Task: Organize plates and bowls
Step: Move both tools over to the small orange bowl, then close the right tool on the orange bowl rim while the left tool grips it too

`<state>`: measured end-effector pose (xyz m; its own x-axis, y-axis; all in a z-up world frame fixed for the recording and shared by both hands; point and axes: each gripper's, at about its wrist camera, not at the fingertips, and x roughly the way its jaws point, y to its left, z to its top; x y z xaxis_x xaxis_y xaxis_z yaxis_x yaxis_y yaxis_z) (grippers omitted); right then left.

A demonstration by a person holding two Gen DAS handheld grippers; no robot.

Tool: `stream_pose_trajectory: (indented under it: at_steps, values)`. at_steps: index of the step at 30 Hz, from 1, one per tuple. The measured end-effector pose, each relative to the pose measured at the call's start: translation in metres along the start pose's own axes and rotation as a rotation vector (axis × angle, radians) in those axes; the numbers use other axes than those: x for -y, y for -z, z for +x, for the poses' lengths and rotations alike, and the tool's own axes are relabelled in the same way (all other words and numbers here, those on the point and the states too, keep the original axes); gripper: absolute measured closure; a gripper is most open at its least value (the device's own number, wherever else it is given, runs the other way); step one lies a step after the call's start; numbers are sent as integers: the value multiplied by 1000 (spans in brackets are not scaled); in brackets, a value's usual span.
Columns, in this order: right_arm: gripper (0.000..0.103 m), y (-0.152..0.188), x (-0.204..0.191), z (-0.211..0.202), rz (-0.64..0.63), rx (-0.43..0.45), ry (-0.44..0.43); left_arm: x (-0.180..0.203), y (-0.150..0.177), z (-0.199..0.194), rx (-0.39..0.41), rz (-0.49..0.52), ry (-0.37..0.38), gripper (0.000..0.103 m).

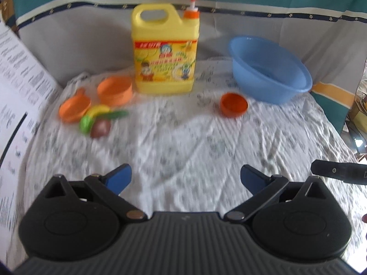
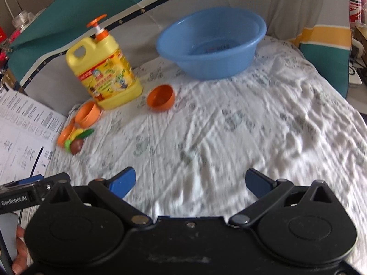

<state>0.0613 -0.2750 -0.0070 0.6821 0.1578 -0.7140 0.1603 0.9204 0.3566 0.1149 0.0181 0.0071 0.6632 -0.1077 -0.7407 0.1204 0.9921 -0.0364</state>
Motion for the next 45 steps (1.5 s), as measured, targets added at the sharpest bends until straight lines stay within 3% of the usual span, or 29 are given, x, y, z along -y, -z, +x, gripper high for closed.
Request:
stream_pose_trajectory:
  at_steps: [12,16,25,31,35,36,39,45]
  values:
    - [0,-67,2,62,49,75,15,18,-60,83,39,60,22,0]
    - [16,-85,-1,92,62,67,-3,25,-72,113,15,60,69,4]
    - [59,-113,-11,153,67,17,-77,48,-86,173,-49,77,116,21]
    - [76,-117,-22,182,51,-24,-108,48,-88,194,-78,56,138,34]
    - [91,-117,-26,197,57,-47,-115,50,-88,207,-106,48,162,56]
    - [93,-117,-26,200,61,-49,-120,51,-88,209,-112,48,170,65]
    - [97,-113,-28,204,60,-50,-135,53,-87,212,-116,52,189,81]
    - [97,-108,-28,204,91,-64,-148,52,-87,211,-128,46,191,83]
